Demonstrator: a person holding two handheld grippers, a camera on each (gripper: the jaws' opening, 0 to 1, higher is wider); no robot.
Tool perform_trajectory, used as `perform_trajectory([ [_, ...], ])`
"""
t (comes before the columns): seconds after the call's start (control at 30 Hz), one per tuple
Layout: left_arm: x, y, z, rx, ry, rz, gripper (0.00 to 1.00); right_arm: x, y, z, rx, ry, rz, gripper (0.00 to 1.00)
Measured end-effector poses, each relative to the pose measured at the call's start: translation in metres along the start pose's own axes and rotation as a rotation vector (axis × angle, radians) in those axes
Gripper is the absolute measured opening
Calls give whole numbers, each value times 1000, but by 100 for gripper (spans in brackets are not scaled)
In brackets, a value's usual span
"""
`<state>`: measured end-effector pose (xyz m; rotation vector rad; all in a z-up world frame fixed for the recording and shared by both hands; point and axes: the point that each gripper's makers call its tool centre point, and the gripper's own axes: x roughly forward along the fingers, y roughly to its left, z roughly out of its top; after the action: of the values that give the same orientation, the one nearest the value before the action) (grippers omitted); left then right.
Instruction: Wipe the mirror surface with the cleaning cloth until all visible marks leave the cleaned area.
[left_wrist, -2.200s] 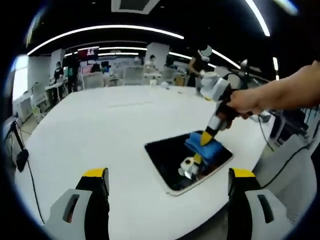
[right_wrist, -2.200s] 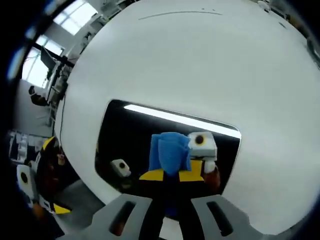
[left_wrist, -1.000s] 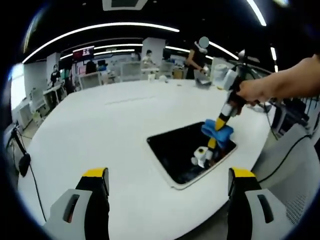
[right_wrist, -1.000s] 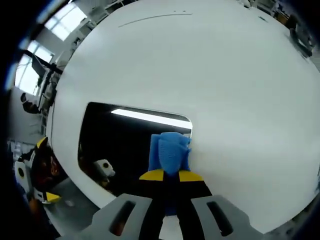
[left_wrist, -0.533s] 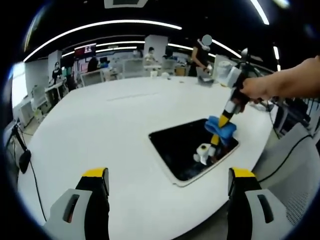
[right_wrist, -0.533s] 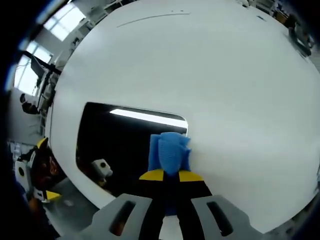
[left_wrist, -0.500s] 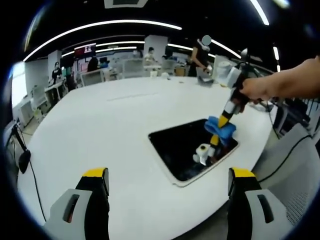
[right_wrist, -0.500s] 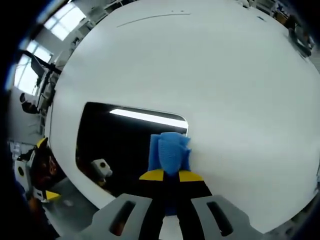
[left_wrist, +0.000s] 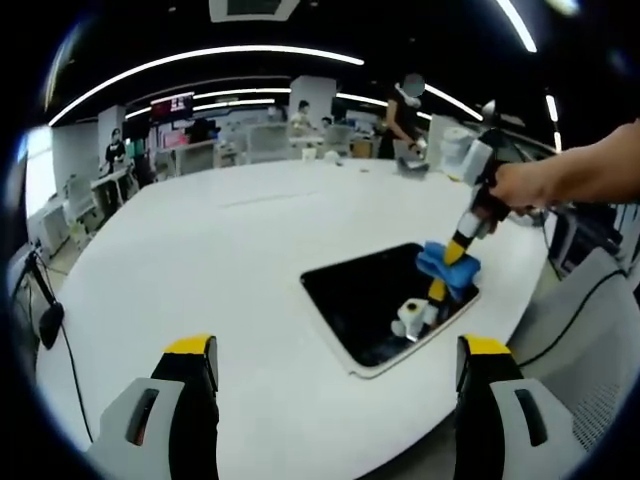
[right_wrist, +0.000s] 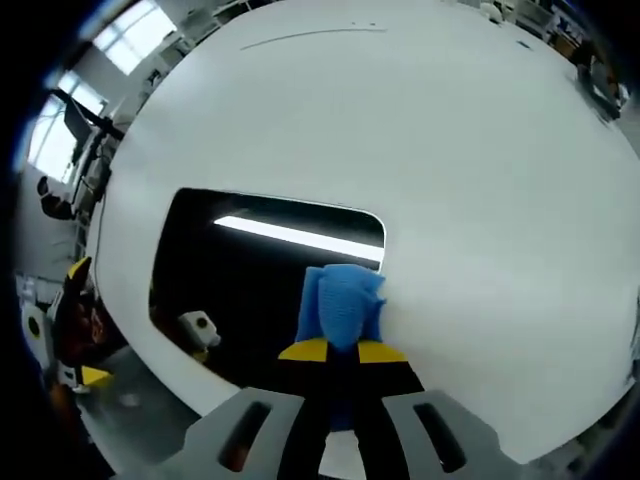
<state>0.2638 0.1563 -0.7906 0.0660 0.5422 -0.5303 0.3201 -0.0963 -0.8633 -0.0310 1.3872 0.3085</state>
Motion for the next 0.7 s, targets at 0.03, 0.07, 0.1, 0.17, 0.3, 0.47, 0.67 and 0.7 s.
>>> perform_trajectory([
  [0.03, 0, 0, 0, 4, 0, -1, 100, 0, 0, -2, 8, 0, 3, 2],
  [0.07, 0, -1, 0, 11, 0, -1, 100, 0, 0, -3, 8, -2, 4, 2],
  [0.1, 0, -1, 0, 9, -1, -2, 100, 0, 1, -5, 8, -4, 5, 2],
  [0.17, -1, -1, 0, 2, -1, -2, 100, 0, 2, -7, 9, -5, 7, 2],
  [0.3, -1, -1, 0, 4, -1, -4, 100, -3, 5, -14, 14, -3, 10, 2],
  [0.47, -1, 1, 1, 7, -3, 5, 100, -5, 10, -23, -7, 5, 8, 2],
  [0.67, -1, 1, 0, 14, -1, 6, 100, -5, 9, -27, 13, -1, 14, 2],
  [0.7, -1, 1, 0, 14, 0, 6, 100, -5, 9, -28, 18, -2, 17, 2],
])
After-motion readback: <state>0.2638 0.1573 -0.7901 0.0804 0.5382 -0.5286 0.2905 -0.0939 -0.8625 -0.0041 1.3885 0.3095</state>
